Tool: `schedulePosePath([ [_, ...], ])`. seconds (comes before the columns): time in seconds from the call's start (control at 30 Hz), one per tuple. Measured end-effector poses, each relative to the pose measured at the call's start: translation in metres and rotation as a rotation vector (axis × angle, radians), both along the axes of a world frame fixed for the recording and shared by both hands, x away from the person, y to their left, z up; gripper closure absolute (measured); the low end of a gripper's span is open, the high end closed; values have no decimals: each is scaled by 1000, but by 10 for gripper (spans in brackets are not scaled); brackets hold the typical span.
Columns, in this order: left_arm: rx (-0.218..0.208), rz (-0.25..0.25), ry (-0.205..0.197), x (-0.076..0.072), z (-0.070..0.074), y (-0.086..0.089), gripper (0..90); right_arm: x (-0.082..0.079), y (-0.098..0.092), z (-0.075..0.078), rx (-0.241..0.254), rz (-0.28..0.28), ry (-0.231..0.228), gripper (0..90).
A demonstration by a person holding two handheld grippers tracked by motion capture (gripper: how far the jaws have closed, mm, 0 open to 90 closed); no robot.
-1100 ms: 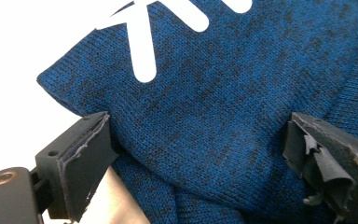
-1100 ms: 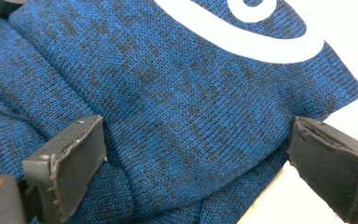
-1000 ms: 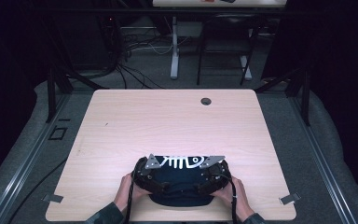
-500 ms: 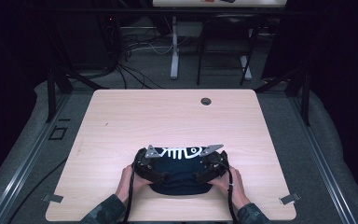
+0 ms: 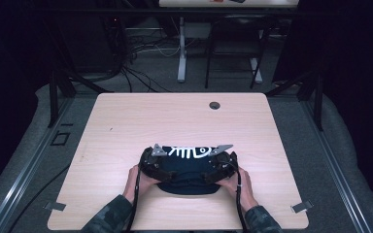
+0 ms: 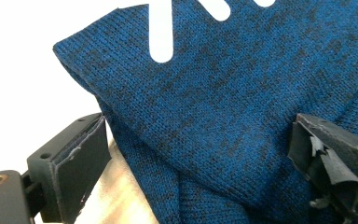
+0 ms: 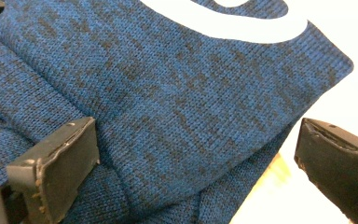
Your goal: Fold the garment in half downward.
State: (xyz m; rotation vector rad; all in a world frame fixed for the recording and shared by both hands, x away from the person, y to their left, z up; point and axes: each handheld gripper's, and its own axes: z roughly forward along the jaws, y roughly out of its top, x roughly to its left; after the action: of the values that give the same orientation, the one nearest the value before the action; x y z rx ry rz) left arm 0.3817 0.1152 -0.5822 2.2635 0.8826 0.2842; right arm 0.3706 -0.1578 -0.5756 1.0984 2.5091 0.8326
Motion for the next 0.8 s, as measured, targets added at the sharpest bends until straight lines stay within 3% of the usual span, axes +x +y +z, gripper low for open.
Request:
schedulePosePath([
  [0.17, -4, 5, -5, 0, 1, -1, 37, 0, 0, 1, 0, 1, 8, 0],
  [0.3, -16, 13, -48, -4, 9, -1, 11, 1, -3, 3, 46, 1, 11, 0],
  [0.53, -72, 24, -128, -17, 28, 7, 2, -12, -11, 26, 86, 1, -47, 0],
  [0.8, -83, 41, -140, -30, 34, 23, 1, -34, -25, 41, 87, -5, -85, 0],
])
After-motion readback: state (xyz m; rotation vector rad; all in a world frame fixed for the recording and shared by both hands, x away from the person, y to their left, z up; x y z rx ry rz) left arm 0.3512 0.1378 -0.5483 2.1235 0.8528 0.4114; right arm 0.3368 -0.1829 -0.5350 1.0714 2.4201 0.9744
